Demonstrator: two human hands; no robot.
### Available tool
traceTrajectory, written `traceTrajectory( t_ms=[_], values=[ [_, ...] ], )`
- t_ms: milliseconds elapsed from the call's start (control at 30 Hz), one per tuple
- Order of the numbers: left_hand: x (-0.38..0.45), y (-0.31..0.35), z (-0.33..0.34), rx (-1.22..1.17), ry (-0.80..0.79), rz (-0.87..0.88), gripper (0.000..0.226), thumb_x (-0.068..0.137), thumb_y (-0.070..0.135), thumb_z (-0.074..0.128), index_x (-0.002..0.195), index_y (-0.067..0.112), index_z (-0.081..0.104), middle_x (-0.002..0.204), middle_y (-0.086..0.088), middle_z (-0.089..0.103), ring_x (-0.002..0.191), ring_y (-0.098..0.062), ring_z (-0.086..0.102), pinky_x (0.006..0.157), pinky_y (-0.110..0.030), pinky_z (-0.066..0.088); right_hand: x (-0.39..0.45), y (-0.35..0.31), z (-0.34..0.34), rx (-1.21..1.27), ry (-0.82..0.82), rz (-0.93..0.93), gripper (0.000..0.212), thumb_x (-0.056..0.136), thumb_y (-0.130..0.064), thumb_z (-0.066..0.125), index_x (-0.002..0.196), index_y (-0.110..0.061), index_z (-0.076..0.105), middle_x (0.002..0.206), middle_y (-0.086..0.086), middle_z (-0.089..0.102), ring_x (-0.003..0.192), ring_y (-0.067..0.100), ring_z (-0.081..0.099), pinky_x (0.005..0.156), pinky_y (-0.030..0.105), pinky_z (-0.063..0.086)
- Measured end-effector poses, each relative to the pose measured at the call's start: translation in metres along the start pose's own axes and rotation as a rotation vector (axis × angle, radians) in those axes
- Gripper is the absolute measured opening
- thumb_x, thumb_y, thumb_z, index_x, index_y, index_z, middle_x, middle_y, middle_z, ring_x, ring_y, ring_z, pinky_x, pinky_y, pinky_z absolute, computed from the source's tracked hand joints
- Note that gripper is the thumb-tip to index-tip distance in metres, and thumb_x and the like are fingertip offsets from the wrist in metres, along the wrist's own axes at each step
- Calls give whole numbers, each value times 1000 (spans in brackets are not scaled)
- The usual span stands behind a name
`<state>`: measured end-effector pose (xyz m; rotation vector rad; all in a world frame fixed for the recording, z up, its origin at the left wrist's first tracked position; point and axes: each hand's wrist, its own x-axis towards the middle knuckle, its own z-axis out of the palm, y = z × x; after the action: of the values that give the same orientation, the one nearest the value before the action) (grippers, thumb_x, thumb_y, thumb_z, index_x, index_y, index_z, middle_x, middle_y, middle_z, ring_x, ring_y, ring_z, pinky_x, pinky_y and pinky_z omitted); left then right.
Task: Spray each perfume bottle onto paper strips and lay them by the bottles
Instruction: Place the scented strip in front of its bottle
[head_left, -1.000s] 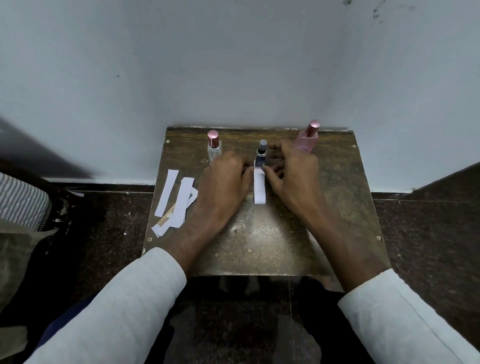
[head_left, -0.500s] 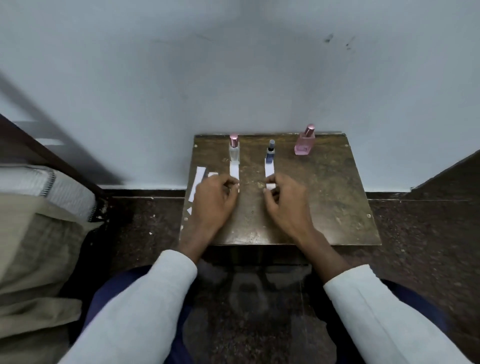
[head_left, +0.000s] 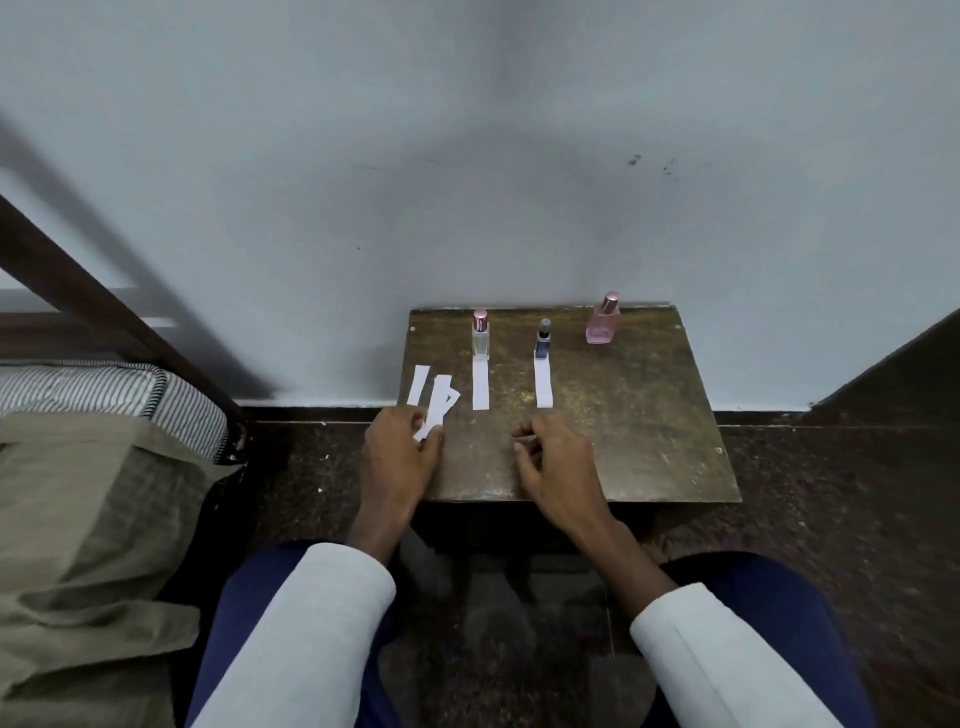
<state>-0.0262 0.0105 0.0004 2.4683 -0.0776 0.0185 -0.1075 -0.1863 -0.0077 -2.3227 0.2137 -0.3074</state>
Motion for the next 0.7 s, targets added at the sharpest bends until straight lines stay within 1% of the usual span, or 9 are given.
traceTrajectory(
  t_ms=[133,233,333,400,500,600,700],
  values=[
    [7,6,9,47,4,-6,37,92,40,80,115,12,75,109,-9,70,104,-31,70,88,-40,57,5,5,4,-12,-39,-19,8,93,-8,71,96,-15,71,94,-4,71,82,13,66,78,36,59],
    [17,4,16,85,-4,-8,38,91,45,80,109,11,74,109,-11,69,101,-34,71,85,-44,60,6,11,8,-46,-64,-89,9,93,-8,72,96,-15,70,91,-3,69,82,12,62,79,33,56],
    [26,0,20,126,-10,-9,31,91,41,80,104,14,74,106,-9,70,98,-33,73,83,-45,62,9,14,8,-70,-79,-128,6,94,-10,72,96,-16,70,90,-3,68,82,11,60,79,29,53],
    [28,0,20,165,-5,-21,28,91,41,79,106,18,74,107,-6,71,97,-32,73,82,-45,63,12,16,10,-71,-86,-143,5,95,-12,72,97,-17,70,90,-3,68,82,12,61,78,30,53],
    [29,2,19,229,0,-27,25,92,43,76,108,24,74,109,0,73,98,-31,74,81,-45,62,18,14,12,-72,-117,-157,5,96,-14,70,97,-18,69,92,-5,68,81,9,59,77,28,54],
    [30,3,15,206,9,-28,23,91,44,76,105,26,76,105,4,75,97,-28,74,81,-43,63,22,9,14,-70,-142,-179,6,95,-13,68,97,-19,68,94,-8,67,81,7,58,77,24,52],
    [30,5,9,161,25,-51,23,90,46,77,103,27,78,98,11,78,95,-21,76,79,-38,62,25,5,15,-54,-129,-176,8,94,-12,68,96,-19,67,92,-8,67,81,9,61,77,28,54]
  ],
)
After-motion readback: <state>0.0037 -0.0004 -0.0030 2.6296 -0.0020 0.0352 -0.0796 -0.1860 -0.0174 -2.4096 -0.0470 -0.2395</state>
